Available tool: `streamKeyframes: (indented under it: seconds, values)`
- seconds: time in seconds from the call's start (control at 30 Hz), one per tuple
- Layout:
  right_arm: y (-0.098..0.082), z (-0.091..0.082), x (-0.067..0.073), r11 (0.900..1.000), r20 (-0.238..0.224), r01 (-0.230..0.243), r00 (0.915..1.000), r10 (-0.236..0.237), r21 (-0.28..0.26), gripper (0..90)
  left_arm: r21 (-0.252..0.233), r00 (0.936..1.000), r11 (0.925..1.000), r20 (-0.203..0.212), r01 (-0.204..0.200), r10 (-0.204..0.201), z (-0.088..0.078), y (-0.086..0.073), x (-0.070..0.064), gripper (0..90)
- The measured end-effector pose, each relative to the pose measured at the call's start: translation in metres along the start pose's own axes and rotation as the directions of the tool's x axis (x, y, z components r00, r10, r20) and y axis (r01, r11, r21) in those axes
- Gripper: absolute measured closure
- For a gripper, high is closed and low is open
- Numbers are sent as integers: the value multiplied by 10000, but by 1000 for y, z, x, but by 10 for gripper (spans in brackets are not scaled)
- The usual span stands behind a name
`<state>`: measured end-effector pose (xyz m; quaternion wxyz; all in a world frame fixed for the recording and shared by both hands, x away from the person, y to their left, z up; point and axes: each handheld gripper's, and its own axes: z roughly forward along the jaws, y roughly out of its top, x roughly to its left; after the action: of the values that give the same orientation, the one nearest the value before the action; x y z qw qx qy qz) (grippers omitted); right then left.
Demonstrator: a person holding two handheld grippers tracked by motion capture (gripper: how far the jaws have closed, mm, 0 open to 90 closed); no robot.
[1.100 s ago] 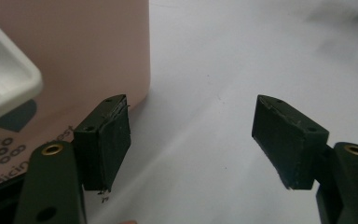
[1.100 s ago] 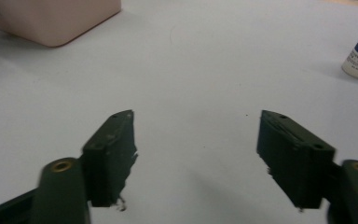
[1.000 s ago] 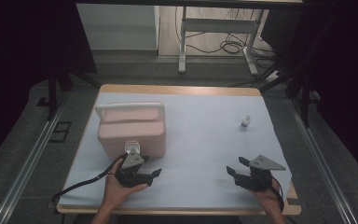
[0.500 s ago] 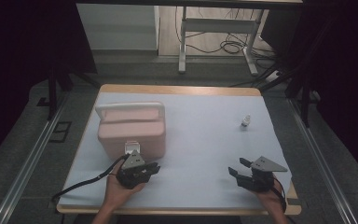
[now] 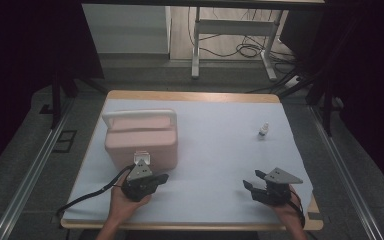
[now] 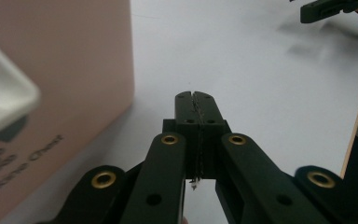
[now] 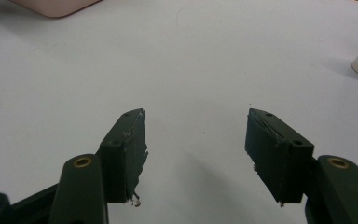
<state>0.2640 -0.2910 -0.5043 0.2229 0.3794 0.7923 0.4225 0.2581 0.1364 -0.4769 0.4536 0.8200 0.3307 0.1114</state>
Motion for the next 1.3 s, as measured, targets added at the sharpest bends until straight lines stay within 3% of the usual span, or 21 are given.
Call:
streamKeyframes:
  seconds: [0.17, 0.37, 0.47, 0.67, 0.7, 0.8, 0.93, 1.3]
  values:
    - [-1, -3, -6, 9998, -14, -154, 9999, 154, -79, 386, -5, 9999, 9999, -67, 134, -134, -7, 3, 2, 900]
    - [-1, -5, -9, 9996, 116, -250, 9996, 251, -92, 387, 135, 9989, 9998, -443, 140, -134, -25, 6, 6, 900]
    - [-2, -4, -9, 9997, 166, -223, 9996, 224, -54, 386, 143, 9969, 9998, -776, 114, -102, -40, 6, 12, 900]
    - [-2, -3, -10, 9998, 284, -215, 9994, 215, -7, 386, -55, 9943, 9991, -985, 412, -416, -57, -2, 25, 900]
    - [-2, -3, -10, 9998, 313, -213, 9993, 211, 43, 386, -3, 9917, 9991, -1216, 413, -410, -62, -6, 28, 900]
    - [-3, -2, -10, 9998, 371, -194, 9991, 191, 89, 387, -125, 9918, 9980, -1108, 622, -632, -67, -10, 33, 900]
    - [-3, -1, -10, 9998, 416, -130, 9991, 124, 148, 386, -208, 9882, 9965, -1289, 811, -831, -78, -15, 41, 900]
    - [-4, -1, -11, 9996, 482, -84, 9988, 71, 257, 385, -273, 9763, 9945, -1891, 1015, -1048, -97, -15, 62, 900]
